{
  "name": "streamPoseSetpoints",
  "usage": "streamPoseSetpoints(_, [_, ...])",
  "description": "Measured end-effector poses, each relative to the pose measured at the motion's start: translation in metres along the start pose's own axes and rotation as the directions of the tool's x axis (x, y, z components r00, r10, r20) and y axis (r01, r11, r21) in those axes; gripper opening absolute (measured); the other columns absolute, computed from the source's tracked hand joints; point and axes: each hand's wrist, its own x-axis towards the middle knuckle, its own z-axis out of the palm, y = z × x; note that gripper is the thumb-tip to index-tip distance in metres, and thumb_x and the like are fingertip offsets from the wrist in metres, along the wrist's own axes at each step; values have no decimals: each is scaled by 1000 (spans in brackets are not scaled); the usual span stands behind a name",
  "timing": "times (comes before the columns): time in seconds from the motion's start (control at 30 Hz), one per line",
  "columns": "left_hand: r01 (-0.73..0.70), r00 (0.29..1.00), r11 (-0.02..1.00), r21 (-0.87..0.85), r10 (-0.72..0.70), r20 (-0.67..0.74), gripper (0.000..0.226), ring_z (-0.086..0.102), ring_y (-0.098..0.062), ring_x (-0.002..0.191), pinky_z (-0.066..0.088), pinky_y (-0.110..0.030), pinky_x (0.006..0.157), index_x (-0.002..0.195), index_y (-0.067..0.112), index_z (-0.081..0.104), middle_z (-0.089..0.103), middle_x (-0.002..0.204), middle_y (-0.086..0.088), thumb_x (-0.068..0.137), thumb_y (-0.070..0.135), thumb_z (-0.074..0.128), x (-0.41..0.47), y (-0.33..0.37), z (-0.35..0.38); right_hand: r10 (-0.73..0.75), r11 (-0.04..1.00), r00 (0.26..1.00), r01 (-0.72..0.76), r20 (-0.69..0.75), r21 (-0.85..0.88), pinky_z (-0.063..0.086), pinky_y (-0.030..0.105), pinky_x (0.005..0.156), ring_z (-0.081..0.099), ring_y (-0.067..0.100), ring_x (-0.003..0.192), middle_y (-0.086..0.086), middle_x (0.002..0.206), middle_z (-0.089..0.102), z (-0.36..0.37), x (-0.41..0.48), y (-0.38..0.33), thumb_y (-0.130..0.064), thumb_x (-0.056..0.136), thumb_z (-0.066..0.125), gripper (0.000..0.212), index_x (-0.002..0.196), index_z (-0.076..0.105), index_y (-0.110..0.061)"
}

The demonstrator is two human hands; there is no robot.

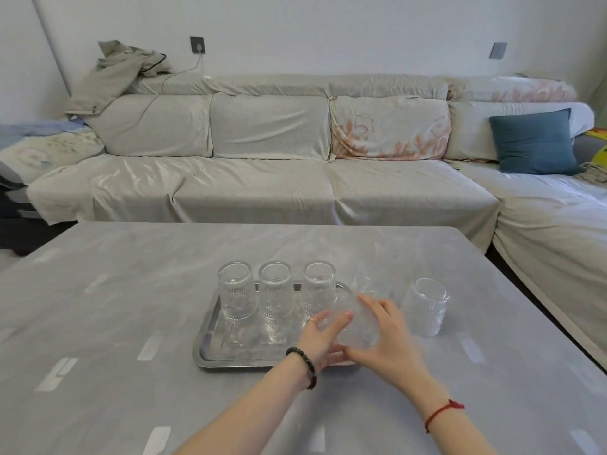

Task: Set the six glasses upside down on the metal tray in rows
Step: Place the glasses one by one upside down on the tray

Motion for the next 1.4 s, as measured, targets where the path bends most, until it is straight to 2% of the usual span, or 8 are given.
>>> streamPoseSetpoints(0.17, [121, 991, 930, -346, -94, 94, 71, 70, -25, 76, 60, -31, 65, 105, 9, 57, 72, 91, -14, 54, 58, 64, -17, 9, -52, 27, 964, 999, -18, -33, 267, 27, -7, 82, 42, 2, 110, -17, 115, 45, 34, 14, -44, -24, 52, 86, 84, 121, 38, -30])
streamPoseSetpoints(0.27, [133, 991, 913, -385, -129, 36, 84, 69, -26, 87, 58, -35, 70, 108, 3, 55, 71, 95, -18, 52, 65, 61, -26, 17, -81, 185, 879, 983, -170, 9, 445, 33, 3, 75, 40, 4, 107, -18, 108, 43, 71, 22, -66, -21, 53, 86, 81, 114, 34, -33])
streamPoseSetpoints(0.37, [70, 984, 988, -135, -91, -155, 67, 60, -29, 105, 50, -39, 86, 112, 13, 49, 60, 115, -11, 71, 65, 49, -31, 32, -114, 189, 887, 982, -168, -6, 431, 31, 7, 79, 41, 6, 103, -15, 107, 44, 96, 32, -85, -23, 51, 86, 85, 118, 34, -26])
streamPoseSetpoints(0.47, [-106, 905, 956, 273, 207, -372, 45, 48, -25, 121, 36, -38, 106, 124, 11, 45, 49, 134, -8, 88, 37, 49, -33, 41, -150, 131, 939, 991, -132, 26, 318, 31, 16, 80, 44, 9, 98, -9, 109, 43, 114, 42, -100, -26, 49, 86, 89, 120, 33, -21])
streamPoseSetpoints(0.57, [-246, 872, 852, 463, 403, -277, 37, 44, -15, 122, 34, -25, 102, 126, 9, 44, 47, 137, -8, 90, 14, 47, -41, 40, -172, 88, 971, 993, -103, 78, 214, 33, 20, 80, 46, 14, 103, -8, 107, 42, 132, 48, -110, -24, 50, 83, 87, 119, 32, -19])
streamPoseSetpoints(0.9, [-199, 908, 811, 550, 364, -208, 39, 41, -11, 122, 29, -19, 99, 130, 10, 39, 47, 134, -3, 91, 6, 38, -31, 21, -192, 144, 973, 988, -153, 63, 171, 40, 23, 78, 55, 20, 104, 2, 113, 58, 169, 47, -104, -24, 50, 82, 81, 117, 38, -17])
streamPoseSetpoints(1.17, [-175, 905, 764, 622, 373, -204, 40, 41, -16, 126, 30, -30, 109, 132, 11, 38, 45, 137, -3, 91, 7, 36, -27, 22, -198, 112, 976, 991, -125, 78, 179, 36, 28, 99, 45, 20, 120, 3, 130, 51, 176, 50, -103, -22, 57, 80, 86, 131, 35, -18])
streamPoseSetpoints(1.4, [-192, 887, 714, 673, 420, -193, 37, 44, -9, 113, 30, -21, 96, 127, 13, 43, 51, 125, 0, 91, 6, 36, -23, 23, -199, 210, 945, 964, -243, 164, 220, 35, 38, 105, 41, 23, 124, 10, 134, 46, 180, 46, -94, -21, 66, 76, 79, 133, 34, -12])
